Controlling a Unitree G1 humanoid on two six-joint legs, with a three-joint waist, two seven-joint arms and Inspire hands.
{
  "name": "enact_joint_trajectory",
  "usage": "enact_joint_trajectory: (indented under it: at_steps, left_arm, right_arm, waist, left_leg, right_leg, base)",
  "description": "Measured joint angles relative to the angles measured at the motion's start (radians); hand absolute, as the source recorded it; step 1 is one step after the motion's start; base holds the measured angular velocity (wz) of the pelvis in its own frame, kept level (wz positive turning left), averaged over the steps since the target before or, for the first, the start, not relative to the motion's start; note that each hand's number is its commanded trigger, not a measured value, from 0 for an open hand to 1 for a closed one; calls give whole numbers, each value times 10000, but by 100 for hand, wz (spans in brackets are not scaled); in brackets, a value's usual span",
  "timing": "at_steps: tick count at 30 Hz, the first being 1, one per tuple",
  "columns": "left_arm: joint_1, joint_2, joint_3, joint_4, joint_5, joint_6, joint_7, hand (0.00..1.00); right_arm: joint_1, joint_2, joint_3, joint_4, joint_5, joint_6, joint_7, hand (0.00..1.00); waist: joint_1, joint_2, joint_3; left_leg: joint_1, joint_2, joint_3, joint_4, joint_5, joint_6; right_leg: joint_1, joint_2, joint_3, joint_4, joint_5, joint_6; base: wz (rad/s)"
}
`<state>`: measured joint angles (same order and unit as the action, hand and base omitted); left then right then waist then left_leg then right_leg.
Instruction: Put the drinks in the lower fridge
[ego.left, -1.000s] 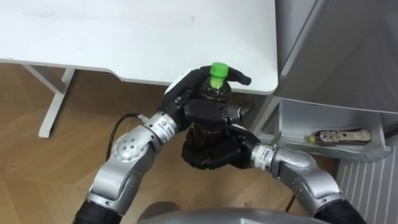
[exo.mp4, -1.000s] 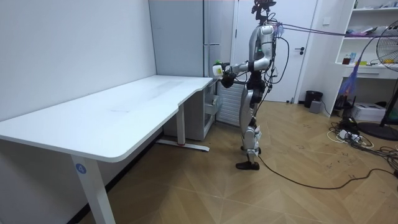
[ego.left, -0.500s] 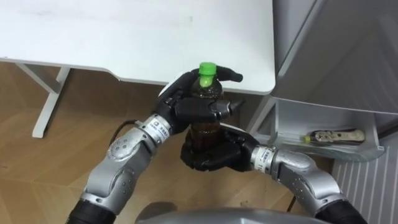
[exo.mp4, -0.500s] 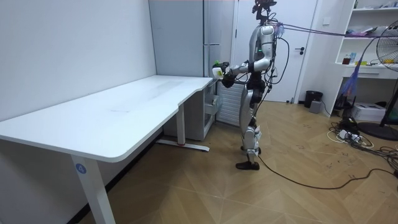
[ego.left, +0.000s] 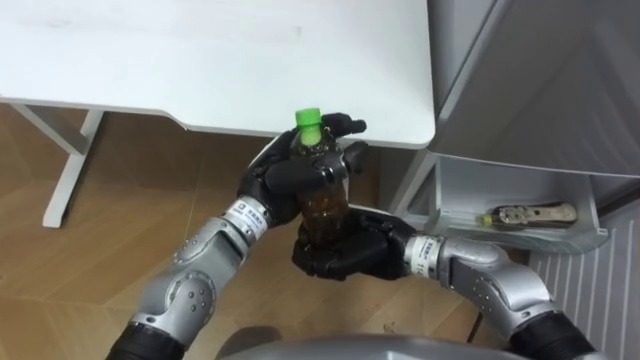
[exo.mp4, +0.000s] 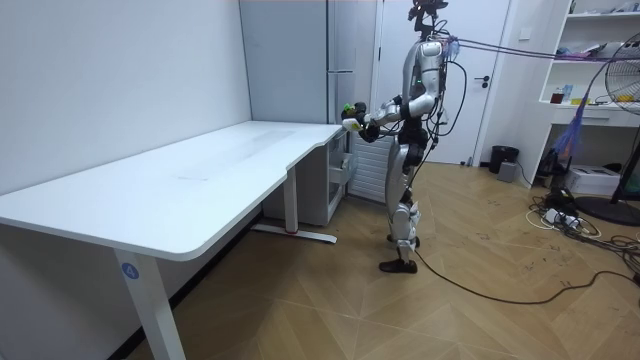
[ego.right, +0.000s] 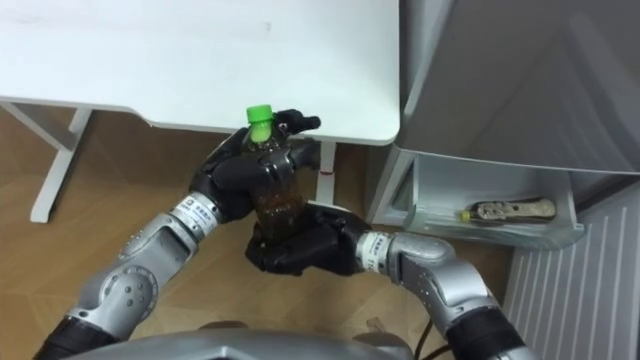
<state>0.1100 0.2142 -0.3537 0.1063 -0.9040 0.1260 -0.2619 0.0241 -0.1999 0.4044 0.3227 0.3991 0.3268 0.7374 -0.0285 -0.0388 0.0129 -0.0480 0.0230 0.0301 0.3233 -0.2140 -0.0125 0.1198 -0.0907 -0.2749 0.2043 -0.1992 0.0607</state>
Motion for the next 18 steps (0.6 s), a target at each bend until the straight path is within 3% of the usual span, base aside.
enact_joint_trajectory:
  at_steps: [8, 18]
  left_arm:
    - [0, 0, -14, 29, -239, -26, 166, 100]
    - [0, 0, 131, 29, -359, -23, 187, 100]
  right_arm:
    - [-9, -2, -51, -197, 50, 366, -10, 100]
    - [-15, 15, -141, -210, 58, 371, -9, 100]
  waist:
    - [65, -97, -63]
    - [203, -111, -67]
  left_leg:
    - [-78, 3, -45, 57, -2, 3]
    - [40, 15, 2, 30, -3, 7]
  right_leg:
    - [0, 14, -1, 9, 1, -1]
    - [62, 13, 11, 28, 3, -5]
  base:
    - [0]
    - [0]
